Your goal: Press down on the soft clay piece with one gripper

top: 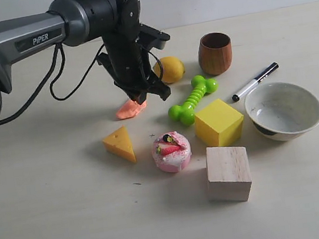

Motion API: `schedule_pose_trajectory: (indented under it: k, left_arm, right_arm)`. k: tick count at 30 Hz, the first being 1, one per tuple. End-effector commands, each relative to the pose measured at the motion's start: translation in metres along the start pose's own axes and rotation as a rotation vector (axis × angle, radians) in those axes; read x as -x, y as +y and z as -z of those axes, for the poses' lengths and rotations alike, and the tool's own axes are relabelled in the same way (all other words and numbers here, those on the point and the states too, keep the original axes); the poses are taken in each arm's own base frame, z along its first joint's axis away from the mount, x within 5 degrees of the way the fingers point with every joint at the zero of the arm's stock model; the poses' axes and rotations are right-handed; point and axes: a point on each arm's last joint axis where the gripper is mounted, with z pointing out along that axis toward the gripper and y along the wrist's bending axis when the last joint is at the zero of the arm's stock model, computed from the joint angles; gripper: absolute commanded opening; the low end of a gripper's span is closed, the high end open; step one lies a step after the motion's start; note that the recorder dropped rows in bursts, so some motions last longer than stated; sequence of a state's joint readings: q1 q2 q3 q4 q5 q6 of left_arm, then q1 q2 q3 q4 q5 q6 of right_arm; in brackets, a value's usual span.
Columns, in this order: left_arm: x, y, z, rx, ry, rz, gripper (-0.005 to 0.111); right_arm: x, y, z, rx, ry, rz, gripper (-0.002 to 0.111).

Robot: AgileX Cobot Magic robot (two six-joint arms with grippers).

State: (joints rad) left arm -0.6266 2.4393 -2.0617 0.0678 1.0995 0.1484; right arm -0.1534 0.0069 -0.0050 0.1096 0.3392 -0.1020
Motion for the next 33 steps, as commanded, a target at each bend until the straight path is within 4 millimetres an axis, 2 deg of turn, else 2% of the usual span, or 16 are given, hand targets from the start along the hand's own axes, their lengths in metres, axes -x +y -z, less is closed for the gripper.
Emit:
schedule_pose_trajectory:
  k: [1, 4, 7, 12, 16, 21, 33]
  left_arm:
    - [0.003, 0.000, 0.017, 0.003, -0.035, 0.000, 0.017]
    - [0.004, 0.001, 0.028, 0.005, -0.056, 0.004, 0.014]
    - [0.005, 0.002, 0.039, 0.008, -0.084, 0.039, 0.000]
    - [0.002, 0.001, 0.053, -0.005, -0.101, 0.071, 0.000]
    - [-0.013, -0.002, 0.060, -0.002, -0.146, 0.066, 0.000]
    - [-0.047, -0.007, 0.083, 0.012, -0.278, 0.068, 0.000]
    - [-0.155, -0.020, 0.181, -0.018, -0.681, 0.271, 0.000]
  right_arm:
    - [-0.001, 0.000, 0.000, -0.005, -0.006, 0.003, 0.000]
    - [-0.001, 0.000, 0.000, -0.005, -0.006, 0.003, 0.000]
    - [-0.001, 0.000, 0.000, -0.005, -0.006, 0.003, 0.000]
    - [-0.001, 0.000, 0.000, -0.005, -0.006, 0.003, 0.000]
    - [-0.001, 0.000, 0.000, -0.005, -0.006, 0.003, 0.000]
    - [-0.001, 0.000, 0.000, -0.005, -0.006, 0.003, 0.000]
    - [-0.001, 0.000, 0.000, -0.005, -0.006, 0.003, 0.000]
